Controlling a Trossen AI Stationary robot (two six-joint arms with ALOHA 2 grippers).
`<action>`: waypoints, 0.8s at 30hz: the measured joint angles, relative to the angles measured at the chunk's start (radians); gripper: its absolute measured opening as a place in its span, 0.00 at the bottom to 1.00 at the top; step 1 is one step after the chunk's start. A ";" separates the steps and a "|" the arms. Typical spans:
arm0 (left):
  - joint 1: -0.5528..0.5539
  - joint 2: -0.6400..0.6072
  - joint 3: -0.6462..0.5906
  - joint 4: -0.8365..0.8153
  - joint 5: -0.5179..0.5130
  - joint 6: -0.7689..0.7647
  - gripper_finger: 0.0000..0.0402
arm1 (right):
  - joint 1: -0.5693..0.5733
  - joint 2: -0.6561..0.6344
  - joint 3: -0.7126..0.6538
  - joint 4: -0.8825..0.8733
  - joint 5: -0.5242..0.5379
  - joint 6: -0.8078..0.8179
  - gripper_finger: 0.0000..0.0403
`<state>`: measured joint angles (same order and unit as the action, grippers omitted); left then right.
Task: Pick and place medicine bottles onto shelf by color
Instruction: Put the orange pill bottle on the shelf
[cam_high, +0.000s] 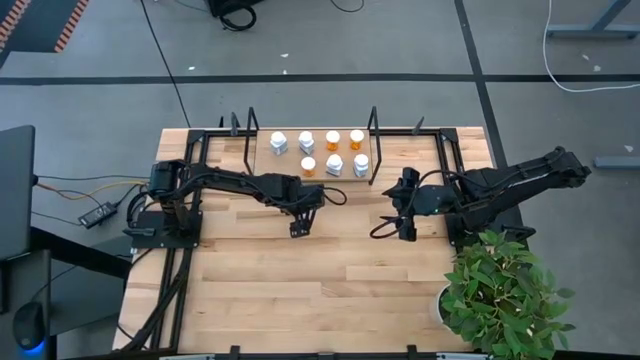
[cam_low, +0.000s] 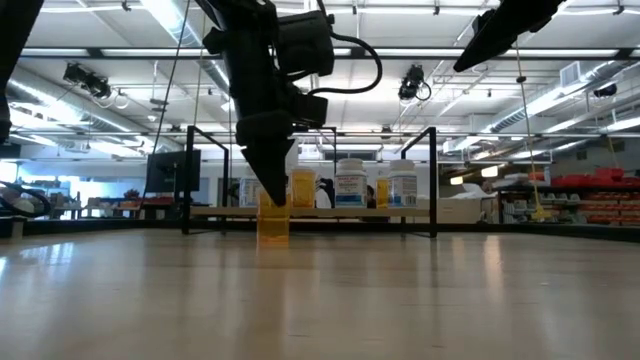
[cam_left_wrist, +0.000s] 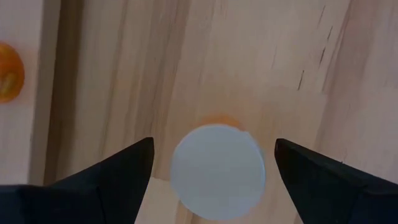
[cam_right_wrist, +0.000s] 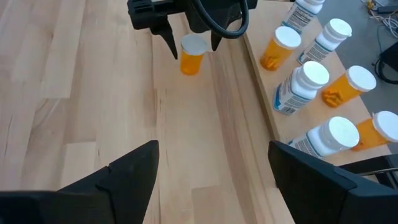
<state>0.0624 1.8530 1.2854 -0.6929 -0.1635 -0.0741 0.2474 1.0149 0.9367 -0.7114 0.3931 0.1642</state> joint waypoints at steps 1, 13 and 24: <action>0.000 0.000 0.000 -0.003 0.000 0.004 0.85 | 0.000 0.000 0.000 -0.001 0.000 0.000 0.77; 0.000 0.000 0.000 -0.002 0.000 0.008 0.73 | 0.000 0.000 0.000 -0.005 0.000 0.000 0.77; 0.000 0.000 0.000 -0.007 -0.001 0.011 0.53 | 0.000 0.000 0.000 -0.005 -0.001 0.000 0.77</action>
<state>0.0624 1.8530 1.2854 -0.7001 -0.1642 -0.0635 0.2474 1.0153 0.9367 -0.7162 0.3923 0.1638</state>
